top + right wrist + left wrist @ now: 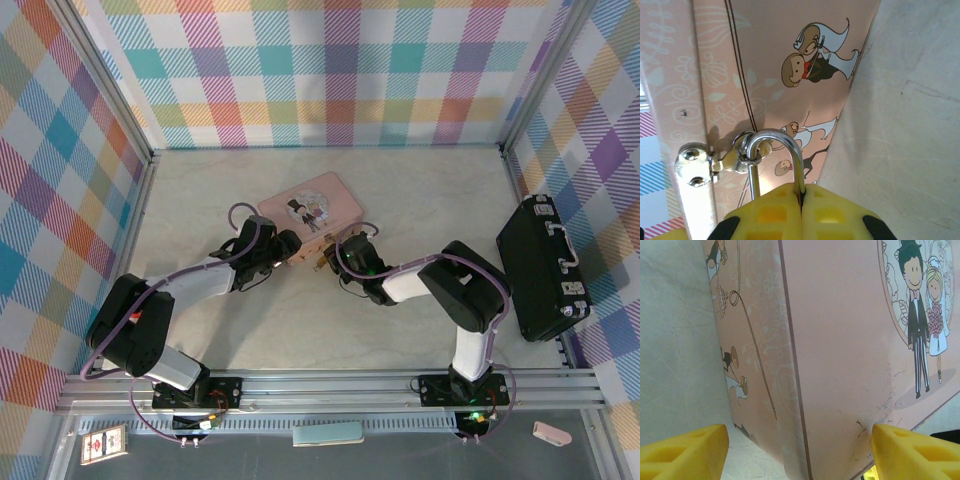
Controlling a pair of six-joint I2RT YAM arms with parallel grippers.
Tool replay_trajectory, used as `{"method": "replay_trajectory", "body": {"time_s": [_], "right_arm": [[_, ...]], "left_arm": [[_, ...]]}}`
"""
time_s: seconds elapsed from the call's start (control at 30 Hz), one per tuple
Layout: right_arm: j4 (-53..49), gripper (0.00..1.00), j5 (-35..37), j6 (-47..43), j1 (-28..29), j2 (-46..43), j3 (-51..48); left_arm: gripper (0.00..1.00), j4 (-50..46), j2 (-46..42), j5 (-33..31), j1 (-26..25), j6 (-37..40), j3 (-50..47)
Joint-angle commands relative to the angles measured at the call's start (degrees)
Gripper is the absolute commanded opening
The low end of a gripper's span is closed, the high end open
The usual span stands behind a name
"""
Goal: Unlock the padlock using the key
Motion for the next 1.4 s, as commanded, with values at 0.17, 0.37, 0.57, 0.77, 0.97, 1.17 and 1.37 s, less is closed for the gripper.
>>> {"method": "replay_trajectory", "body": {"time_s": [0.17,0.37,0.57,0.77,0.97,1.17,1.37], "right_arm": [[-8.1,0.00,2.1,-5.8,-3.3,-2.6,-0.4],[-1.5,0.00,-3.9,-7.9,-3.8,0.5,-0.1],[-2.0,0.00,-5.8,-9.4,-3.7,0.4,0.4],[-3.1,0.00,-5.4,-10.5,-3.3,-0.8,0.0],[-4.9,0.00,-5.2,-10.5,-5.0,-1.1,-1.1],[-4.8,0.00,-6.3,-11.1,-7.2,-1.4,-0.2],[-5.2,0.00,-6.2,-11.2,-8.0,-1.5,0.5]], "left_arm": [[0.75,-9.2,1.7,-4.5,0.8,2.2,3.3],[0.76,-6.3,2.8,-3.7,2.3,2.1,5.0],[0.77,-3.6,7.6,0.2,2.8,5.2,9.3],[0.76,-4.8,13.5,3.5,2.9,7.2,12.8],[0.74,-4.9,13.5,0.6,2.8,5.7,7.3],[0.73,-2.9,13.3,-0.2,2.8,4.0,2.3],[0.72,-1.9,10.2,-3.1,2.9,2.2,-1.1]]}}
